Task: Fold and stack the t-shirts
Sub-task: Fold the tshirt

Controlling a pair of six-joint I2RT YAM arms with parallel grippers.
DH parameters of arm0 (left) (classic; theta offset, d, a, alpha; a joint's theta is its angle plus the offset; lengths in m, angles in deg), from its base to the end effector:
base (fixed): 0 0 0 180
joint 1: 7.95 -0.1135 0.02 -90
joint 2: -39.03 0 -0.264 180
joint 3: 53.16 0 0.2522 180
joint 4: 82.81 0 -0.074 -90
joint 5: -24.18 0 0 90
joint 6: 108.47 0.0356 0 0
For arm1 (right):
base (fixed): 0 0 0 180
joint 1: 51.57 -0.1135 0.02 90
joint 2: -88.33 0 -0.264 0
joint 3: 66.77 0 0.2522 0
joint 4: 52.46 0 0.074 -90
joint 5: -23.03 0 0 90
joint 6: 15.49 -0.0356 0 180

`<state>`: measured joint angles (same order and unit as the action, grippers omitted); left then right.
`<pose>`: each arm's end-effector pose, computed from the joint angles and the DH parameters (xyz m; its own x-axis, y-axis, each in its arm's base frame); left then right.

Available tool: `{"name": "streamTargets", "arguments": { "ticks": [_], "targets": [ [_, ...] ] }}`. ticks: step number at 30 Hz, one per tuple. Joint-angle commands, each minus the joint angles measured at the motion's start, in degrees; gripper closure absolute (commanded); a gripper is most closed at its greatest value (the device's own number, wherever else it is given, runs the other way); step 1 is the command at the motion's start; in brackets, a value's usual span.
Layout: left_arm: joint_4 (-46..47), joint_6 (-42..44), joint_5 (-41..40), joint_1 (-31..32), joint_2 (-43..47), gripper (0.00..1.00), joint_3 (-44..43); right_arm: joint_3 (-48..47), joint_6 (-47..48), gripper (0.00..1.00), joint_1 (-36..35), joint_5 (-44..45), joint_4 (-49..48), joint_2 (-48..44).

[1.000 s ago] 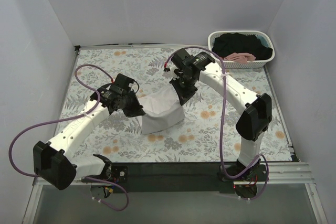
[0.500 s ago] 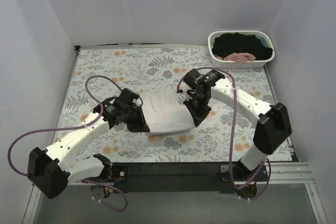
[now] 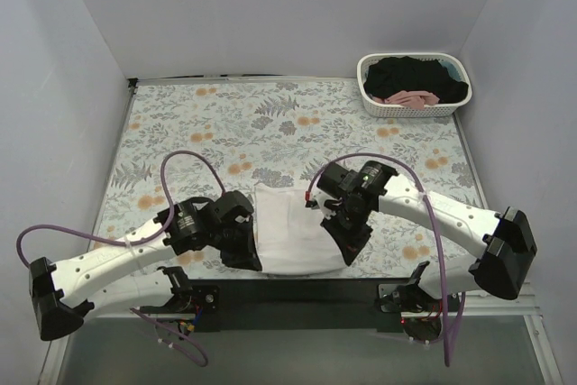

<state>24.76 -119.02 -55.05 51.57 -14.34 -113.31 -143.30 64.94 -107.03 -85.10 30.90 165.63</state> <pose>0.0743 -0.1394 0.2559 -0.7861 -0.5684 0.2429 -0.6165 0.6928 -0.3742 0.1185 0.1918 0.2604 -0.6893 -0.7228 -0.0494 -0.6960 0.6417 0.3222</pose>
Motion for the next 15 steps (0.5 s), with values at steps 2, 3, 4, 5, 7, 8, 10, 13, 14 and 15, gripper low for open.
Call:
{"name": "streamTargets", "arguments": {
  "ticks": [2, 3, 4, 5, 7, 8, 10, 13, 14, 15],
  "targets": [
    [1.1, 4.6, -3.1, -10.5, -3.1, 1.0, -10.0, -13.7, 3.1, 0.99, 5.0, 1.8, 1.9, 4.9],
    [2.5, 9.2, -2.5, -13.4, -5.2, 1.0, -10.4, -18.1, 4.2, 0.99, 6.2, 2.2, 1.9, 7.9],
    [4.3, 11.0, -1.5, -19.8, -6.4, 1.0, -10.6, -19.8, 5.4, 0.99, 8.9, 2.2, 1.9, 9.5],
    [8.7, 12.6, 0.6, -22.7, -7.6, 1.0, -10.4, -21.6, 6.4, 0.99, 10.6, 2.2, 1.8, 11.3],
    [15.5, 16.3, 2.7, -29.4, -12.7, 1.0, -9.9, -26.8, 9.0, 0.99, 14.5, 3.0, 1.8, 17.2],
    [17.6, 17.2, 5.3, -31.0, -14.8, 1.0, -9.9, -28.4, 9.4, 0.99, 16.0, 2.4, 1.3, 19.2],
    [22.0, 18.6, 6.9, -34.0, -21.8, 1.0, -10.7, -32.1, 11.4, 0.99, 19.8, 2.4, 0.1, 25.3],
    [28.8, 20.4, 8.2, -35.5, -31.5, 1.0, -14.1, -32.4, 11.1, 0.99, 24.3, 1.5, -6.2, 31.1],
    [30.3, 21.2, 7.6, -35.7, -33.6, 1.0, -15.1, -32.3, 11.0, 0.99, 25.4, 0.6, -7.6, 32.2],
    [30.5, 21.6, 6.0, -36.0, -35.6, 1.0, -16.4, -32.2, 10.8, 0.99, 26.3, -0.3, -8.8, 34.2]
  ]
}}
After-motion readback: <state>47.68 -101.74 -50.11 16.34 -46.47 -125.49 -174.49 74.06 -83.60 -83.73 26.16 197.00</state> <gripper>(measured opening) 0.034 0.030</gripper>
